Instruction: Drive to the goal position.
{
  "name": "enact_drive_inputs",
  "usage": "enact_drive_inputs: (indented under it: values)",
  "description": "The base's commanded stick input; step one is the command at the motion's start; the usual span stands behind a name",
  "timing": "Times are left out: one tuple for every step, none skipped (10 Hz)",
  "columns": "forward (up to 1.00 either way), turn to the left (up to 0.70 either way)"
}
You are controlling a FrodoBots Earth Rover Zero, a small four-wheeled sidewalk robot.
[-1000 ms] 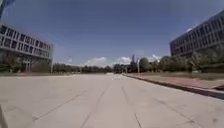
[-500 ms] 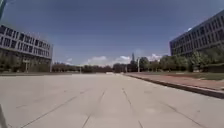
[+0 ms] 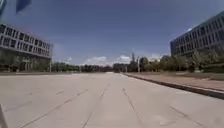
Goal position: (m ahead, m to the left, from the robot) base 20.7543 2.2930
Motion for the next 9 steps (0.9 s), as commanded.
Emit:
enact_drive_inputs:
  values:
    - [0.70, 0.02]
    - [0.70, 0.02]
    - [0.70, 0.02]
    - [0.70, 0.02]
    - [0.70, 0.02]
    - [0.70, 0.02]
    - [0.70, 0.02]
    - [0.70, 0.02]
    - [0.70, 0.02]
